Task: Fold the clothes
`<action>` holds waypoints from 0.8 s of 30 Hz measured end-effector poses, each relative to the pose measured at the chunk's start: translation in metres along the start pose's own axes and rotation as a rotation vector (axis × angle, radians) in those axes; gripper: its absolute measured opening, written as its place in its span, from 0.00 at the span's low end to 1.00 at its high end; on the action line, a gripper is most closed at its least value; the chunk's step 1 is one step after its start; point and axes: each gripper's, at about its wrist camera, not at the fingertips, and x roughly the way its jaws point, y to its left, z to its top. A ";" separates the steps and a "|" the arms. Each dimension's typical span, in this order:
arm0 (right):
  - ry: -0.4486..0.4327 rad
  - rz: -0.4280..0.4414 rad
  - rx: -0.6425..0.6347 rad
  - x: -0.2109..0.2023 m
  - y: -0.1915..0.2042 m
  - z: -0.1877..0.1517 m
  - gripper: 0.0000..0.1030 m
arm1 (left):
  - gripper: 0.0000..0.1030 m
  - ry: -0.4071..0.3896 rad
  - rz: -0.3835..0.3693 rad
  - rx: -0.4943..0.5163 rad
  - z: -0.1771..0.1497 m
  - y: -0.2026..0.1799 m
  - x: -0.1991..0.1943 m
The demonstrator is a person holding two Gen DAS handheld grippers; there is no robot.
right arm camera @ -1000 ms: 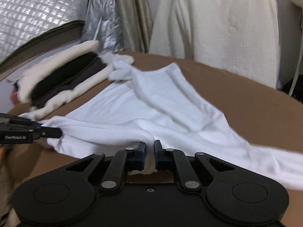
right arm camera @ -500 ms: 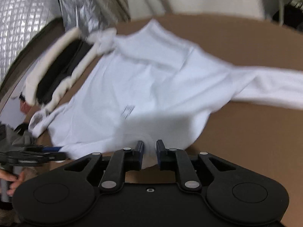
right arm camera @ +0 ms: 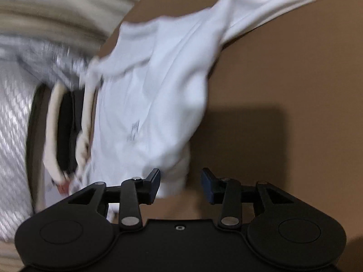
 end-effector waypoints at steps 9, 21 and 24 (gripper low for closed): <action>-0.008 -0.319 -0.621 0.035 0.080 -0.056 0.47 | 0.55 -0.135 0.077 -0.126 0.014 0.026 -0.010; -0.404 -0.487 -0.887 -0.007 0.128 -0.077 0.12 | 0.42 -0.219 0.298 -0.098 0.017 0.036 -0.033; -0.379 -0.638 -0.948 -0.022 0.138 -0.097 0.11 | 0.40 -0.205 0.297 -0.128 0.020 0.045 -0.036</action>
